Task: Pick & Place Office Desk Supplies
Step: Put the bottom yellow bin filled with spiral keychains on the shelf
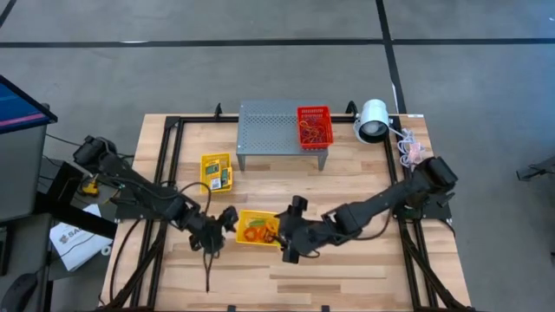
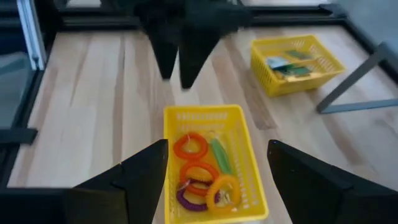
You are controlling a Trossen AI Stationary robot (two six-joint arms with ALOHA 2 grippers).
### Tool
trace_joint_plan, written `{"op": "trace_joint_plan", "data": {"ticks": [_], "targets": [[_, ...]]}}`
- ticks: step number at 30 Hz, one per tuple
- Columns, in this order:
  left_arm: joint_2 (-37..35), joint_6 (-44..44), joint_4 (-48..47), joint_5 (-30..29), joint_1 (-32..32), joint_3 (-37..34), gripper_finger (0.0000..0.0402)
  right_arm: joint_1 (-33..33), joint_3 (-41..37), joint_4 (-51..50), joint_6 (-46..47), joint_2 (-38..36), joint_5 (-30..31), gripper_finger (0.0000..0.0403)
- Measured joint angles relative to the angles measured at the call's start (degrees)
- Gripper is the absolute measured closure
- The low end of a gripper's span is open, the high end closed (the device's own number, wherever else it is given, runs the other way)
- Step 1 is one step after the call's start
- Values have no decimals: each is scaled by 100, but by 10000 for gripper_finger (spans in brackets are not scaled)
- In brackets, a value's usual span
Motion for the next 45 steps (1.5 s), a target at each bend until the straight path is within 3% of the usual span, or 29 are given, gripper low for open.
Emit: {"op": "trace_joint_plan", "data": {"ticks": [9, 26, 39, 45], "targets": [[591, 1272, 88, -588, 83, 0, 183, 263, 2, 47, 549, -15, 528, 132], [896, 2076, 245, -332, 262, 0, 185, 418, 2, 52, 693, -15, 533, 132], [896, 2260, 494, -20, 263, 0, 275, 419, 2, 14, 676, -15, 531, 132], [1001, 2269, 549, -20, 313, -2, 290, 419, 2, 16, 691, -15, 532, 132]]}}
